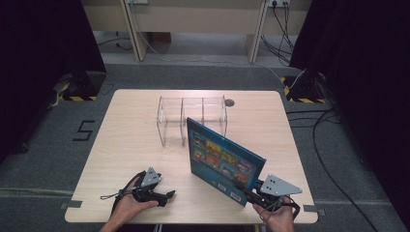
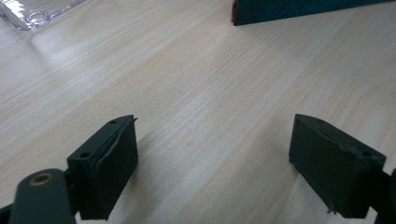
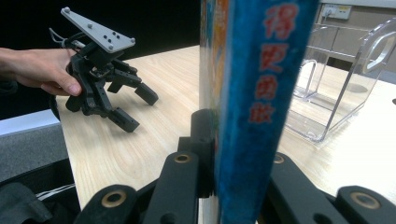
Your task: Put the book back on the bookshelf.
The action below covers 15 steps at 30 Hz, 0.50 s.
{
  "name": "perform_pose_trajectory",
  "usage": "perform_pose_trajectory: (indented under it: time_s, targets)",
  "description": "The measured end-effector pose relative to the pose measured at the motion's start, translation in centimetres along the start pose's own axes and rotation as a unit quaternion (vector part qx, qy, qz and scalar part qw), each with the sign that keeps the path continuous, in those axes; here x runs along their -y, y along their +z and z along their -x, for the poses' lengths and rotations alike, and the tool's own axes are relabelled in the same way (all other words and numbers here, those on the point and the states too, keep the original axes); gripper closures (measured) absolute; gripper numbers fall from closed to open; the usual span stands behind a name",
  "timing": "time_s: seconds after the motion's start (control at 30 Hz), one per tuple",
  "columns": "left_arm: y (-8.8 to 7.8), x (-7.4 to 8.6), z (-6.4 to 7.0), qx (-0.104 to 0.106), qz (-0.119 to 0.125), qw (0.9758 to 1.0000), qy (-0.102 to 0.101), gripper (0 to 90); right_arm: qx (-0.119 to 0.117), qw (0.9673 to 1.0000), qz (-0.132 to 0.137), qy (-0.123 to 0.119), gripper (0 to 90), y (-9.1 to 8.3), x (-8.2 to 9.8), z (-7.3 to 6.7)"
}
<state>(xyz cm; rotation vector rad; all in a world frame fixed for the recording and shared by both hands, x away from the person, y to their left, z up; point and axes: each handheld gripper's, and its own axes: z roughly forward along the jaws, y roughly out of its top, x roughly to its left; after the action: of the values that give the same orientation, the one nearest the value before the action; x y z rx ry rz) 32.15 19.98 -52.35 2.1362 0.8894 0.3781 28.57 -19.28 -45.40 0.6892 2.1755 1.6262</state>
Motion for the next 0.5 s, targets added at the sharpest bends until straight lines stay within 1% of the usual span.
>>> perform_pose_trajectory:
  time_s: [0.17, 0.2, 0.5]
  targets:
    - [0.00, 0.00, 0.00, 0.000, 0.000, 1.0000, 0.000, 14.1, 0.002, 1.0000, -0.001, -0.004, 82.6, 0.01, 0.01, -0.03]
    - [0.00, 0.00, 0.00, 0.000, 0.000, 1.0000, 0.000, 14.1, 0.002, 1.0000, -0.003, -0.008, 82.5, 0.02, 0.03, -0.02]
    - [0.02, -0.01, 0.02, 0.000, -0.001, 1.0000, 0.000, 13.8, 0.012, 0.9999, 0.002, 0.000, 80.8, 0.02, 0.09, 0.07]
